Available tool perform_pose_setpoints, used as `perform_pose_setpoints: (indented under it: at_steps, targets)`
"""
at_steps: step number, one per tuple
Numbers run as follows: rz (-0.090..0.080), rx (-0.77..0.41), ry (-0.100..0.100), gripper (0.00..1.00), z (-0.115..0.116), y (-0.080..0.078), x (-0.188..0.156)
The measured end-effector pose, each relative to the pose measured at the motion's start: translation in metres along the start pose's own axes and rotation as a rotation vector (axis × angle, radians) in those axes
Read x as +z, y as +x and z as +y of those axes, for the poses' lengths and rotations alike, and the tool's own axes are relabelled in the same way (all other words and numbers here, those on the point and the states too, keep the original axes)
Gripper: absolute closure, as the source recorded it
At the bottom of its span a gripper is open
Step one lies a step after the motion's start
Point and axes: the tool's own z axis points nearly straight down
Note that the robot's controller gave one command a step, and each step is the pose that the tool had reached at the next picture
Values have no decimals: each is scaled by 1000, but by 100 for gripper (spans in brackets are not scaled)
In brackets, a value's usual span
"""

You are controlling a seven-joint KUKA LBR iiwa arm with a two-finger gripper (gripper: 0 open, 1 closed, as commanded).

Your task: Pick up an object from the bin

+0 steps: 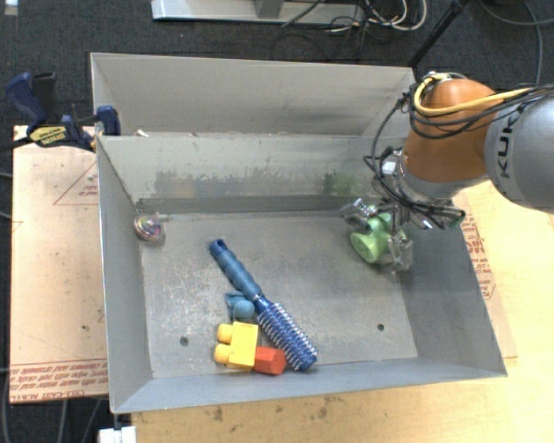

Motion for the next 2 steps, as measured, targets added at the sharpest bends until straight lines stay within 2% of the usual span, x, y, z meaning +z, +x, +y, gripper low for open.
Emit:
perform_pose_setpoints:
  at_steps: [1, 2]
  targets:
    - [12, 3, 2, 100, -2, 7, 0]
    - [14, -20, 4, 100, 14, 16, -145]
